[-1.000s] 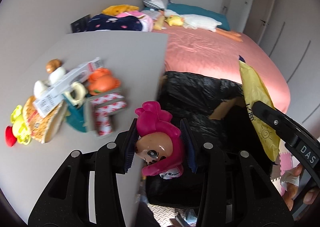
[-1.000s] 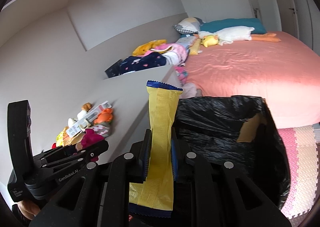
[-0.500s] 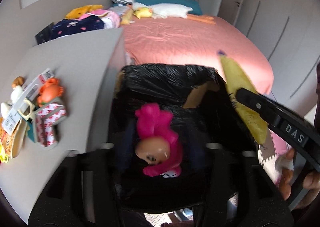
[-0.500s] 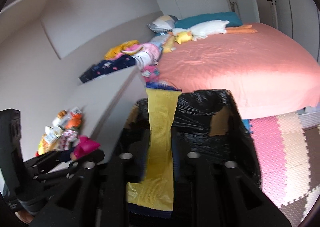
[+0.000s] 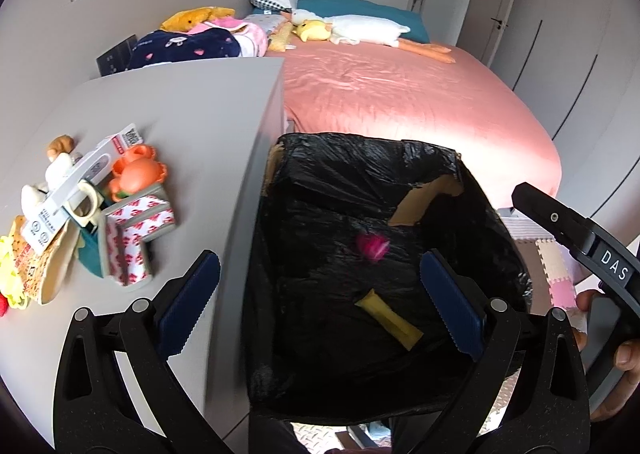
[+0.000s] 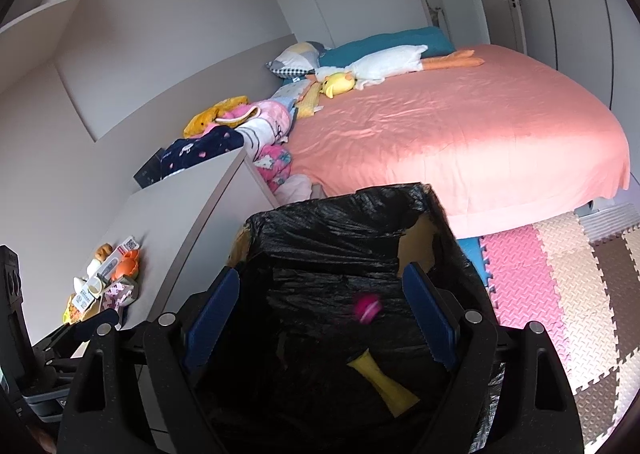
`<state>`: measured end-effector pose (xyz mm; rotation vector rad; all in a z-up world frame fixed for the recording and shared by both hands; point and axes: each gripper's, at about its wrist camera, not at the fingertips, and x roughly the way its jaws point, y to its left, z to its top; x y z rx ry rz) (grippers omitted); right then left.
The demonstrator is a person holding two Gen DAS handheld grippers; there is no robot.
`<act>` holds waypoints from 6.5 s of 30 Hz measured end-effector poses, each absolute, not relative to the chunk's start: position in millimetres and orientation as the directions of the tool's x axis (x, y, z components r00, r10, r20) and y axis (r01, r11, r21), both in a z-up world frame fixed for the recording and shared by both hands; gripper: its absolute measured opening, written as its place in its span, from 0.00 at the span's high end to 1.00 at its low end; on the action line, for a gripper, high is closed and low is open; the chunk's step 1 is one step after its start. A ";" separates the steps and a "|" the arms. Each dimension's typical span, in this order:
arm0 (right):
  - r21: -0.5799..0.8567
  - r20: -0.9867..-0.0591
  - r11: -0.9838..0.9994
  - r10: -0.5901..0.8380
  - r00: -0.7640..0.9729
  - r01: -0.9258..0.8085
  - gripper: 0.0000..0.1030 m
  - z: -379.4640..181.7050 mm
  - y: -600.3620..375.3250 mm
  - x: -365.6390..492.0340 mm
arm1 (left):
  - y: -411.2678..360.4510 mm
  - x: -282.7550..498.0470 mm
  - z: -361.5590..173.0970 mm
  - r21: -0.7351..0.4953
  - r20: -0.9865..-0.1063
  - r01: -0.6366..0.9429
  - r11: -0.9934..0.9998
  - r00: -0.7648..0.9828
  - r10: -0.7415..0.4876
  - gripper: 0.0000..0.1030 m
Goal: Collect trash
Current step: 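Carry packet and doll over the black trash bag while both tools open to drop them, then move both open tools back over the table, then grasp the red-and-white tape box with the right tool while the left tool grasps the red heart, then carry box and heart over the black trash bag while both tools open to drop them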
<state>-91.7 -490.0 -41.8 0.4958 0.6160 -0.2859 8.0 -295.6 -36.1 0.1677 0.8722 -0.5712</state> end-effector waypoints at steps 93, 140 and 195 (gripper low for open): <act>0.281 -0.670 0.959 0.228 0.707 -0.042 0.64 -65.6 -250.3 48.3 | 39.4 87.7 -66.0 -0.105 -0.775 -0.074 0.992 0.631 -0.035 0.55; 0.323 -0.588 0.945 0.153 0.794 0.057 0.64 -25.8 -364.4 -26.7 | -142.7 52.8 -11.6 -0.108 -0.711 0.204 0.973 0.669 -0.219 0.55; 0.339 -0.587 0.860 -0.124 0.800 0.382 0.15 -27.0 -483.6 -89.2 | -294.4 6.0 -30.3 -0.047 -0.761 0.596 0.801 0.498 -0.415 0.06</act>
